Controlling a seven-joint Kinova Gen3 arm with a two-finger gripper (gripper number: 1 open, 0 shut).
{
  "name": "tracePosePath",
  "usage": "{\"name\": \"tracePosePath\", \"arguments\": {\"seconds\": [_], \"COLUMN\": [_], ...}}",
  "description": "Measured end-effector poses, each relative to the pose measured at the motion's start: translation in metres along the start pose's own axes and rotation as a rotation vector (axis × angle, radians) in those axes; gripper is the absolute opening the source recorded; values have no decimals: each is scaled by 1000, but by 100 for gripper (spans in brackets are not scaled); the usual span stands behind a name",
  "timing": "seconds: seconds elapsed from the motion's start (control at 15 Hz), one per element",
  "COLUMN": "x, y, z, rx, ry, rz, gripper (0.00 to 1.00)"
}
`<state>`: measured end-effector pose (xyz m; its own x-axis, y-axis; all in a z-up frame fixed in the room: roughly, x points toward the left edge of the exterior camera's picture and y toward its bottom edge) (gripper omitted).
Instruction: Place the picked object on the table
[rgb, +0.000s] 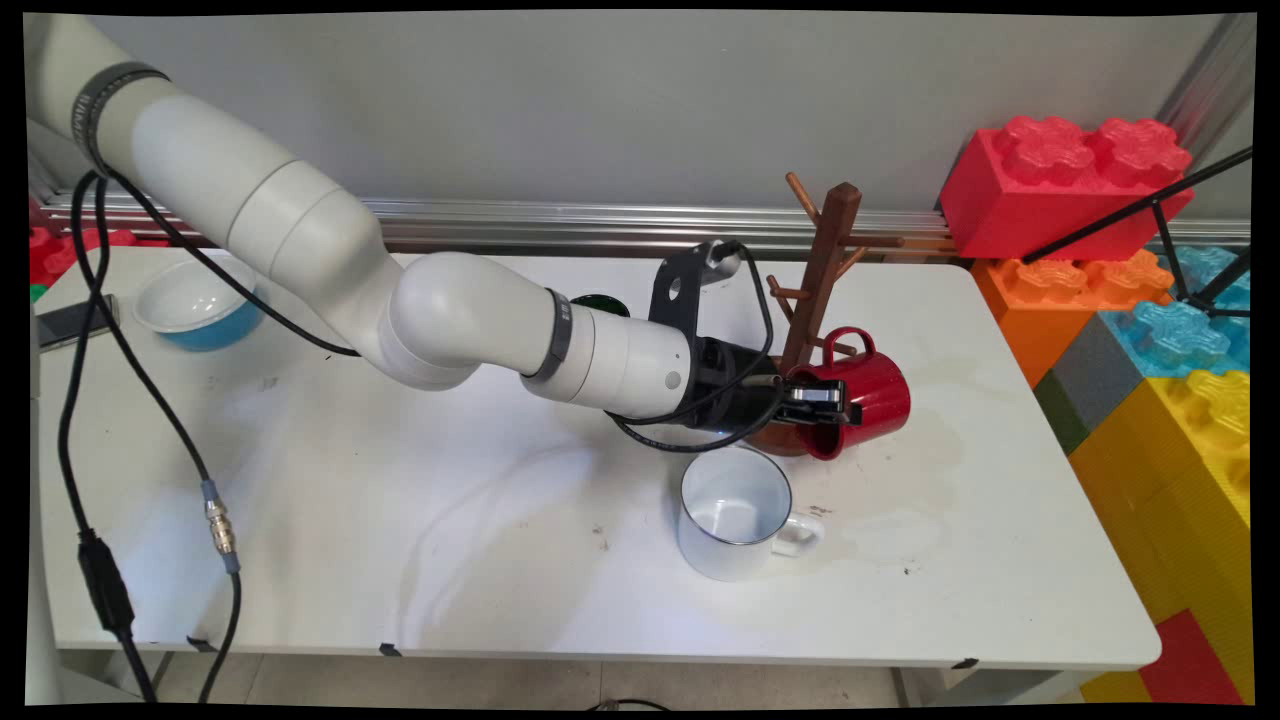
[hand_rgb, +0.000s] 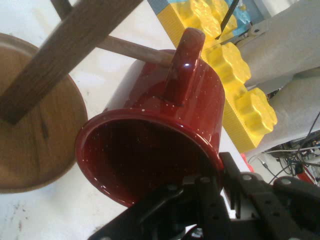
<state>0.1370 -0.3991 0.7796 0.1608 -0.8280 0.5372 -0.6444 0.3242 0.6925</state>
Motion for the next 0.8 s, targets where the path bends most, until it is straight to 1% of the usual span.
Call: {"name": "tracePosePath", "arguments": {"seconds": [0.47,0.8], "x": [-6,-10], "y": [15,35], "z": [-7,-14], "rx": [-22,-49], "ry": [-15,-31], "rz": [-12,-21], "gripper": [0,0]}}
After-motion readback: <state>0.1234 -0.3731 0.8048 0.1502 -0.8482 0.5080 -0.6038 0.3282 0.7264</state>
